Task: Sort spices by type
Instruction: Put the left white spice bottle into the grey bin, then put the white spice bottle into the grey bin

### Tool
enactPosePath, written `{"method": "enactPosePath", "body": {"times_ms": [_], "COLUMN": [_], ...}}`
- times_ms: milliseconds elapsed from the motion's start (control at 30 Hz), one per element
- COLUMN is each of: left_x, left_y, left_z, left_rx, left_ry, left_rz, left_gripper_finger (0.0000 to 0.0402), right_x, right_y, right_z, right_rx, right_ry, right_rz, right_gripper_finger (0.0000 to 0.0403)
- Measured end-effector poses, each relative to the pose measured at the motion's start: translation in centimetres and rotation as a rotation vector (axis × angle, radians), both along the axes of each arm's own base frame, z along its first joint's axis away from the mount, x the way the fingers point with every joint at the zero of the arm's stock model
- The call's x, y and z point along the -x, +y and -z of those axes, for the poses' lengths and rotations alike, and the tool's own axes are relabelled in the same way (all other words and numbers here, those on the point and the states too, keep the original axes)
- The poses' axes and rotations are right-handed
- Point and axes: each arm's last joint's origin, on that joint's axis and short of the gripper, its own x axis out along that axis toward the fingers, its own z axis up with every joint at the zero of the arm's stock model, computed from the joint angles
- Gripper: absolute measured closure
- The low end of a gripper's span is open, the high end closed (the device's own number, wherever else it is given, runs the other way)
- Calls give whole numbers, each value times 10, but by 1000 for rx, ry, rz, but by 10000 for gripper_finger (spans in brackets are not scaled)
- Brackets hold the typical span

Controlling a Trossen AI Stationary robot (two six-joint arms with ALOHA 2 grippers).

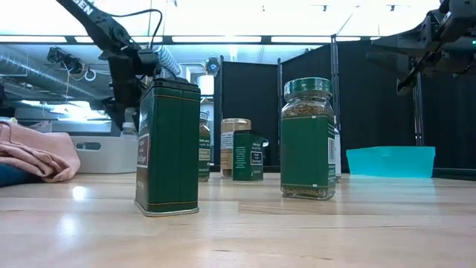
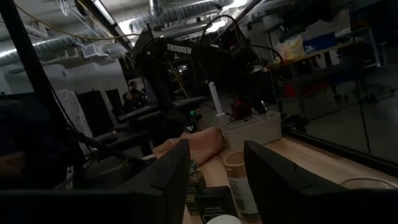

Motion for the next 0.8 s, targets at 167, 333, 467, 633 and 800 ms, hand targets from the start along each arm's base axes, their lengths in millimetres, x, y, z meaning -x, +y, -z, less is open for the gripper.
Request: {"method": "enactPosePath", "body": {"times_ms": [167, 333, 467, 633, 800], "left_x": [5, 12, 12, 11, 8], "left_y": [1, 3, 3, 3, 6], "left_z": [15, 21, 21, 20, 11], "left_rx": [-2, 0, 2, 9, 0], "left_ry": [-49, -58, -62, -61, -74], "left_rz": [-19, -48, -40, 11, 48], "left_gripper_finger": [205, 204, 192, 143, 99], "right_x": [0, 0, 0, 1, 1], "right_y": [0, 0, 0, 0, 0], "right_z": [0, -1, -2, -3, -3], "right_rx": [0, 0, -1, -1, -1], "right_ry": [-1, -9, -22, -32, -33], "right_rz": [0, 0, 0, 0, 0], "right_gripper_finger": [243, 243, 243, 243, 243]}}
